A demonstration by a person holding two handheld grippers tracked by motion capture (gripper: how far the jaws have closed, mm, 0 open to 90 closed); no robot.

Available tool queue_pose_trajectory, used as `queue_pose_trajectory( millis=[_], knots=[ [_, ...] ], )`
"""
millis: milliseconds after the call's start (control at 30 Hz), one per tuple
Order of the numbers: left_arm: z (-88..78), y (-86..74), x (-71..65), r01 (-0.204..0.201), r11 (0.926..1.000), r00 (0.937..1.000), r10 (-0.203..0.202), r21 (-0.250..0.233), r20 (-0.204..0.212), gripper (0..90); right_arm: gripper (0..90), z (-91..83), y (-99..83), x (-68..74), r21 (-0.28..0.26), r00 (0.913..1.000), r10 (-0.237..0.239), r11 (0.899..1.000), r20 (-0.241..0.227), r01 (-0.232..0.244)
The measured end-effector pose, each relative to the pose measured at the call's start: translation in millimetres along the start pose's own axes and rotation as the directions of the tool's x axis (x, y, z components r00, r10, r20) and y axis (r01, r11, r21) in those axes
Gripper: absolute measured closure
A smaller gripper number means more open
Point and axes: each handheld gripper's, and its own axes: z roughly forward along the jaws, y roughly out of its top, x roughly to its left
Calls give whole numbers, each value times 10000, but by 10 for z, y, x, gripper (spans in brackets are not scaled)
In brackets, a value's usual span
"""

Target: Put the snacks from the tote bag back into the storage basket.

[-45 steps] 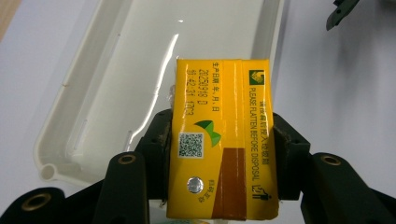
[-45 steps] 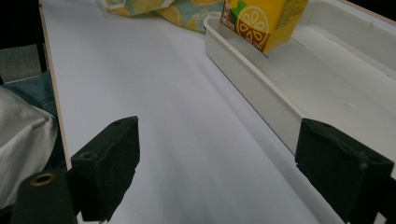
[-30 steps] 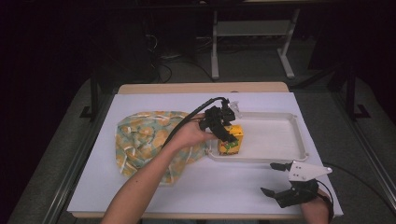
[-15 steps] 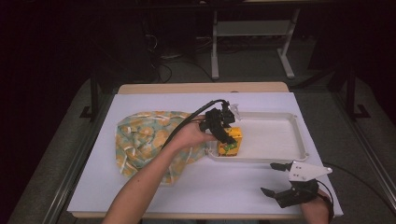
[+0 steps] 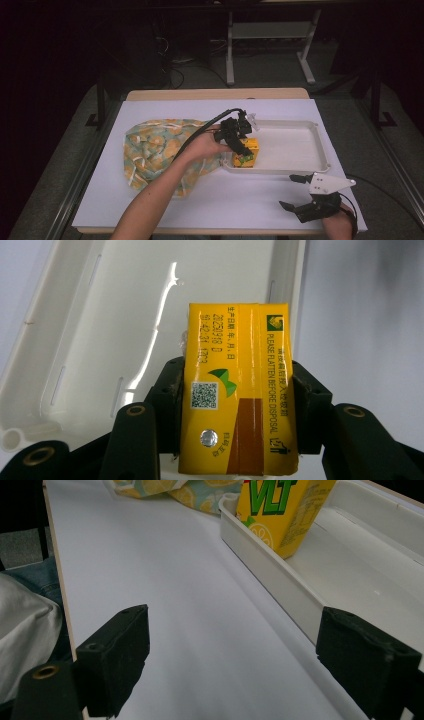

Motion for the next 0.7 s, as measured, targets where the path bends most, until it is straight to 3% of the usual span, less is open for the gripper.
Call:
queue_pose_trajectory(
  millis=[267,700],
  knots=[
    [13,0,-18,-202,9998,9997,203,-89,137,502,135,3,1,1,30,10000,-22,10000,4,22],
    [34,3,-59,-628,9980,9980,628,-28,-11,501,134,8,2,5,67,10000,-40,10000,7,40]
  ],
)
